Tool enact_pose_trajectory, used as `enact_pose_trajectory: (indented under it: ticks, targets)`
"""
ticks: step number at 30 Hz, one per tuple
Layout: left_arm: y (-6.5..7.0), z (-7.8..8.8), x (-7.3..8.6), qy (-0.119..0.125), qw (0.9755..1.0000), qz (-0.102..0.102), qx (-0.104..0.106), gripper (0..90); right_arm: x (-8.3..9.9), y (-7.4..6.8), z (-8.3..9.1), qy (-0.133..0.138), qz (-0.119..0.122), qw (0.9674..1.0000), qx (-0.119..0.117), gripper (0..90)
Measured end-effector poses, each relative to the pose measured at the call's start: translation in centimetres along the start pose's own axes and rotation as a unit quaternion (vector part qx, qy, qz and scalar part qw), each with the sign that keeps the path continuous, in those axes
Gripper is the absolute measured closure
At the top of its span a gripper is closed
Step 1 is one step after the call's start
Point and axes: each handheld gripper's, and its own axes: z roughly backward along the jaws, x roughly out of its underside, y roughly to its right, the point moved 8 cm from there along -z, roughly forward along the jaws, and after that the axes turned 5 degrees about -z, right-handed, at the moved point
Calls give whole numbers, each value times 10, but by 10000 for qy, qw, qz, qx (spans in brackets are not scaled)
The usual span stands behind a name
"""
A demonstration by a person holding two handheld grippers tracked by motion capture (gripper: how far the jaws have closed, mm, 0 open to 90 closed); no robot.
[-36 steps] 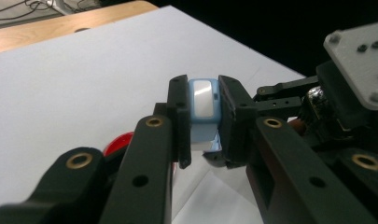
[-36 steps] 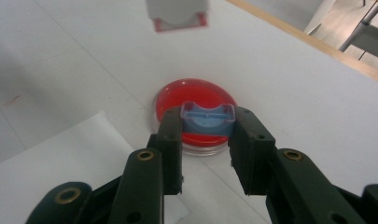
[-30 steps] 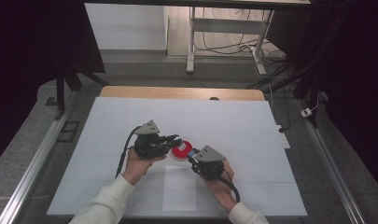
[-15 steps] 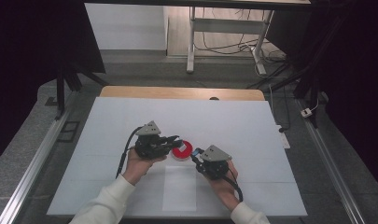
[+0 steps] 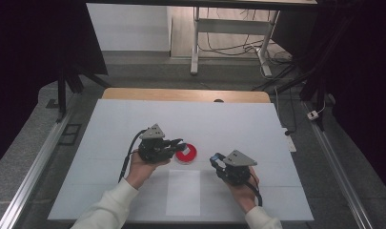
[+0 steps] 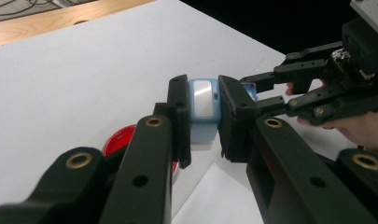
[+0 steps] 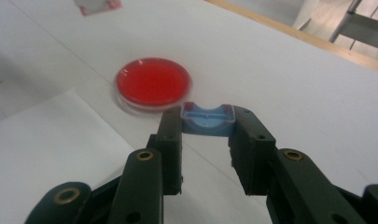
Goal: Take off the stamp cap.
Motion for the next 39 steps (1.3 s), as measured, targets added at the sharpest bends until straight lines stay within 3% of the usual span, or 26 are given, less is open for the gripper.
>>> enact_pose_trajectory:
  ticks: [11, 20, 29, 39]
  targets:
    - [-3, -1, 0, -1, 10000, 20, 3, 754, 22, 44, 39, 84, -328, 9988, 341, 657]
    - [-5, 1, -1, 32, 10000, -3, -3, 754, 41, 68, 64, 24, -361, 9968, 706, 656]
    - [-8, 3, -2, 63, 10000, -16, -65, 754, 49, 84, 82, 46, -423, 9947, 936, 656]
    - [-11, 3, -1, 41, 9999, -33, -133, 754, 53, 88, 84, 30, -472, 9945, 938, 656]
